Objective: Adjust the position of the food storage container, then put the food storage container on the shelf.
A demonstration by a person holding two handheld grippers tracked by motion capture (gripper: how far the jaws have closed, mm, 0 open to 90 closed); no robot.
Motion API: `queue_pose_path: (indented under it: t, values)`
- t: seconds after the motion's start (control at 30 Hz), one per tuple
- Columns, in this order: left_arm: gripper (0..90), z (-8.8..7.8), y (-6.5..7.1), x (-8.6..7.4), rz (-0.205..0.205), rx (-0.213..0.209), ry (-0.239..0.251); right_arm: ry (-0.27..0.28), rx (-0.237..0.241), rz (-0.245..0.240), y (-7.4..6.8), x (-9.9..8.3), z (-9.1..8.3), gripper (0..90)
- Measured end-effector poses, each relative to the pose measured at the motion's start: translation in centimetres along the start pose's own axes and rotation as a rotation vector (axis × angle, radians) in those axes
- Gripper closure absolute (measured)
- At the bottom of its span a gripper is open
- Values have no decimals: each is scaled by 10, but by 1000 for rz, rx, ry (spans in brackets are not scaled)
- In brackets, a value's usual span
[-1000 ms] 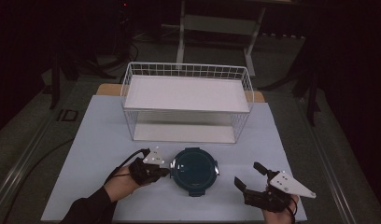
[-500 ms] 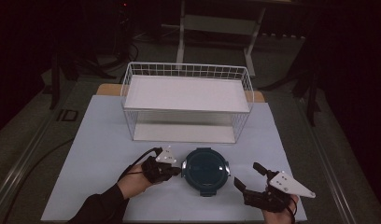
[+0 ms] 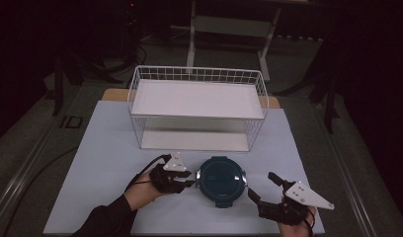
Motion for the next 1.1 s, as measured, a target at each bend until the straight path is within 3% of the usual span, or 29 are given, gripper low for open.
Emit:
queue_pose_path:
  t: [0.1,0.13,0.17,0.37,0.5,0.53,0.63,0.73,0.9,1.1]
  values:
    - [375,-12,0,6,-66,-34,56,0,0,-5,-1,0,0,127]
    - [318,-12,0,6,-66,-34,56,0,0,-5,-1,0,0,127]
    - [239,-16,2,7,-79,-61,70,0,-2,-17,-2,1,0,126]
    - [116,-39,12,27,-126,-97,159,21,-7,-43,-4,9,-2,126]
    - [26,-42,14,36,-169,-92,158,22,-12,-66,-6,12,-1,123]
    - [12,-42,15,38,-176,-99,159,18,-28,-83,-5,14,0,116]
    - [12,-38,13,41,-214,-100,157,29,-15,-79,-4,17,1,116]
    - [12,-31,10,45,-231,-71,167,34,-6,-63,-1,20,3,128]
    - [28,-12,7,42,-266,-81,138,27,-15,-71,0,20,5,140]
    - [50,6,-5,38,-337,-99,102,-3,27,-58,4,17,11,150]
Point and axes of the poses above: each handheld gripper's, and its own axes: z roughly forward along the jaws, x roughly out of its top, y roughly to its right, the point moved 10 cm from there along z, roughly forward along the jaws, and after that the axes turned 3 degrees about -y, right-handed, at the moved point
